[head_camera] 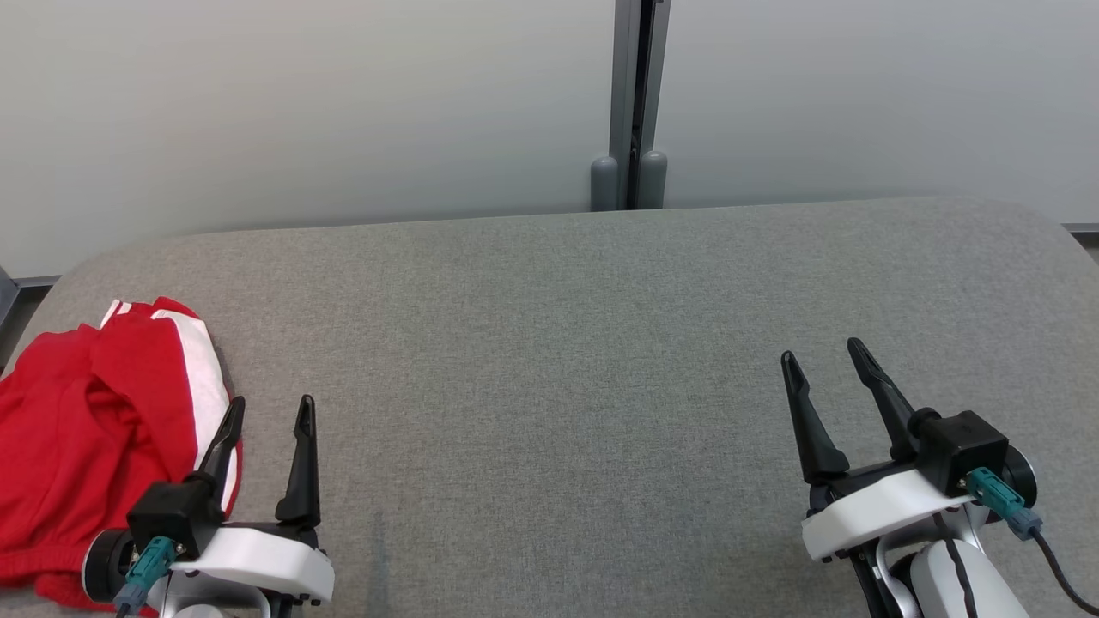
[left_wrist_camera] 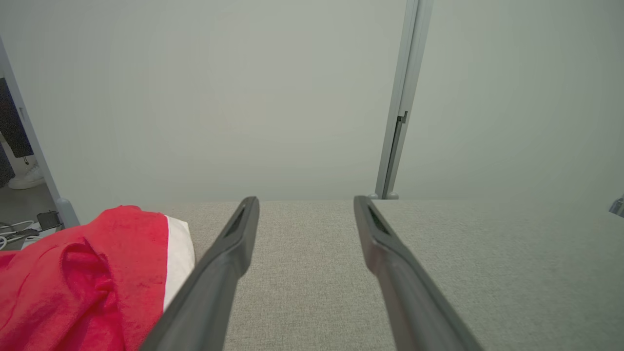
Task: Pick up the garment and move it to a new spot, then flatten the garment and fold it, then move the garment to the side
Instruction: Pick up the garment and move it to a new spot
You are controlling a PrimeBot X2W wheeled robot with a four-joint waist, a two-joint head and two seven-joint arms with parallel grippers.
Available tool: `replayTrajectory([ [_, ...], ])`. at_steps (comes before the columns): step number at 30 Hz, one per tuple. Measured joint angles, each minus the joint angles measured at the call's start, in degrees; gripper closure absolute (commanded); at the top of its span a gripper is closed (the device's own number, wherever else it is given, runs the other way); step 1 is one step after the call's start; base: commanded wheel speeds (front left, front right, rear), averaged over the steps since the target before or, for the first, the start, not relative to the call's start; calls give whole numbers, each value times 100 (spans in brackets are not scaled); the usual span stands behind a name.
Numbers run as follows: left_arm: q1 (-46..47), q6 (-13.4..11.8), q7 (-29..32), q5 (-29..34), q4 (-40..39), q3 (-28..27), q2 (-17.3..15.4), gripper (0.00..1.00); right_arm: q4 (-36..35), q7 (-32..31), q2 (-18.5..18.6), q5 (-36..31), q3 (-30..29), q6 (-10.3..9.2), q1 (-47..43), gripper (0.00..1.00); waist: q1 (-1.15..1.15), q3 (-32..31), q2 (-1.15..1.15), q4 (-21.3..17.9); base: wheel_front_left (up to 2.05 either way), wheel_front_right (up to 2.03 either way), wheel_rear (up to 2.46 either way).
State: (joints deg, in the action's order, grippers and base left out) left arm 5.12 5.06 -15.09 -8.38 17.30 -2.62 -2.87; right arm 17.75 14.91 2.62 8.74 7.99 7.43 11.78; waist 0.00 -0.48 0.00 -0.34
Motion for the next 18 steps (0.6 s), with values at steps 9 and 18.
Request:
replayTrajectory([
  [9, 54, 3, 0, -16, 86, 1, 5, 0, -2, 1, 3, 37, -19, 0, -2, 0, 0, 4, 0, 132, 0, 0, 0],
  [18, 79, 3, 0, -38, 172, -98, -10, 0, 23, 7, 3, 143, 51, 0, -13, 0, 0, -11, 0, 522, 0, 0, 0],
])
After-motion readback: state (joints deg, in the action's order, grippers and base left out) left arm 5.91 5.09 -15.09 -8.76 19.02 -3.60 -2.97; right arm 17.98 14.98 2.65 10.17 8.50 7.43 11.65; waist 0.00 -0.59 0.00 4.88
